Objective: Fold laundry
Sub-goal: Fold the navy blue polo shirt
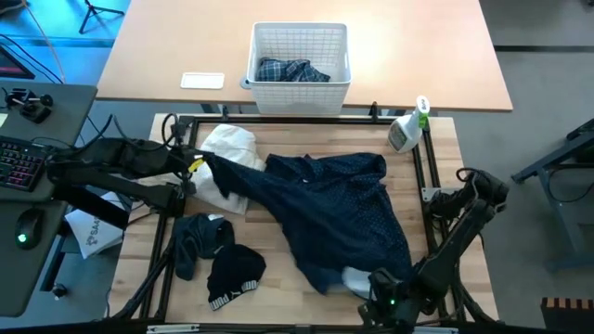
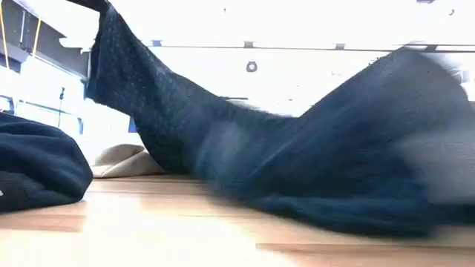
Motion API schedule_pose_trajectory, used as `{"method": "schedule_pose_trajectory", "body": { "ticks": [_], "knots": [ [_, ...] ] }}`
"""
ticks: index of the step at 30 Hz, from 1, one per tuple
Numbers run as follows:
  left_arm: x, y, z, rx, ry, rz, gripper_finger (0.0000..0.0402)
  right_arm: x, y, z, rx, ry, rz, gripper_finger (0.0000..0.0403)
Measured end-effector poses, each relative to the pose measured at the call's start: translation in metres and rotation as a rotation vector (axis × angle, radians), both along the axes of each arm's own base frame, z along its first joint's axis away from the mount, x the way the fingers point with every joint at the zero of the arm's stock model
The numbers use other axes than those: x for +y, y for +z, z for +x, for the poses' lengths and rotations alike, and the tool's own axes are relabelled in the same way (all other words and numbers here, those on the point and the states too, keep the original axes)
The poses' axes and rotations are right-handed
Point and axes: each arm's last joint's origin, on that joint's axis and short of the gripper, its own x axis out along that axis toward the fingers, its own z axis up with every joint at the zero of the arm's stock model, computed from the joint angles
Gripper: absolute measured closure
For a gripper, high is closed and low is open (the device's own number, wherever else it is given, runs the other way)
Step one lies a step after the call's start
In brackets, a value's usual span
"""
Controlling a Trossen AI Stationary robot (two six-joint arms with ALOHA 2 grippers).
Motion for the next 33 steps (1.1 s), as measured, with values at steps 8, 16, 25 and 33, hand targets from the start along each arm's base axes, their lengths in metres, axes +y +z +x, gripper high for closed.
{"method": "schedule_pose_trajectory", "body": {
  "ticks": [8, 16, 25, 33],
  "knots": [
    [0.0, 0.0, 0.003, 0.008, 0.01, 0.008, 0.0401, -0.031, -0.019, 0.007, 0.062, -0.05, -0.202, 0.0255],
    [-0.001, -0.003, 0.011, 0.008, 0.039, -0.041, 0.0401, -0.079, -0.021, 0.057, -0.144, 0.416, -0.539, 0.0269],
    [-0.003, -0.007, 0.022, 0.017, 0.053, -0.11, 0.0401, -0.112, -0.066, 0.115, -0.241, 0.963, -0.568, 0.027],
    [-0.004, -0.011, 0.03, 0.039, 0.065, -0.13, 0.0401, -0.088, -0.093, 0.123, -0.3, 0.998, -0.101, 0.0337]
  ]
}}
